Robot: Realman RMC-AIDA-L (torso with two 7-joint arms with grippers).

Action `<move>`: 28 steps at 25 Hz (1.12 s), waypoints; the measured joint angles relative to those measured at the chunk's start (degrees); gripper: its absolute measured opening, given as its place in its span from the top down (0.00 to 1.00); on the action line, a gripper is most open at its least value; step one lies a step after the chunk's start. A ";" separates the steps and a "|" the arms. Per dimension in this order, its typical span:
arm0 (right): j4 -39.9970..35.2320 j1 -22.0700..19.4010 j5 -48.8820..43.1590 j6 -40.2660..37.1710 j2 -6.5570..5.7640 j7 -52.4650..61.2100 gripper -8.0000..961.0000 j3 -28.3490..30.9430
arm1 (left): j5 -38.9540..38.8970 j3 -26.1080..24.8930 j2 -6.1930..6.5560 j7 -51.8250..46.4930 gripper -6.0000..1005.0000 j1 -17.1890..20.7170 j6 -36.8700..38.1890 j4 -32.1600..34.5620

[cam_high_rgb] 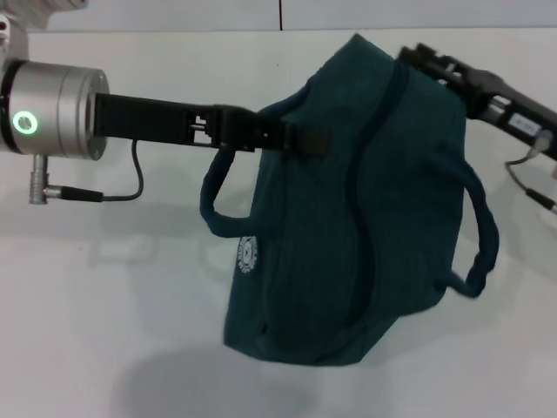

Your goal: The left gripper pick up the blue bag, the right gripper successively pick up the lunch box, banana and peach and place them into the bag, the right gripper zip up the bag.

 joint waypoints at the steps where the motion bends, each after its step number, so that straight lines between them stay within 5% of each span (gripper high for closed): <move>1: 0.48 -0.21 -0.05 -0.14 -0.34 0.04 0.51 0.75 | -0.02 0.00 -0.09 0.01 0.89 0.06 -0.93 -0.34; 8: 1.04 -4.68 -0.10 -2.18 -2.82 0.07 0.25 6.36 | -0.10 -2.22 -1.15 2.72 0.89 -0.21 -7.45 -4.34; 16: 1.06 -7.38 -0.05 -4.11 -3.69 0.16 0.08 8.90 | 0.82 -2.43 -2.53 9.07 0.88 -0.38 -18.66 -8.19; 25: 1.09 -7.21 -0.29 -5.05 -3.64 0.08 0.08 8.65 | 3.50 -2.64 -2.58 10.78 0.87 -0.47 -24.40 -8.63; 28: 0.83 -7.13 -1.14 -5.52 -3.75 -0.13 0.08 8.71 | 2.84 -3.53 -2.69 11.15 0.62 -0.02 -25.46 -8.64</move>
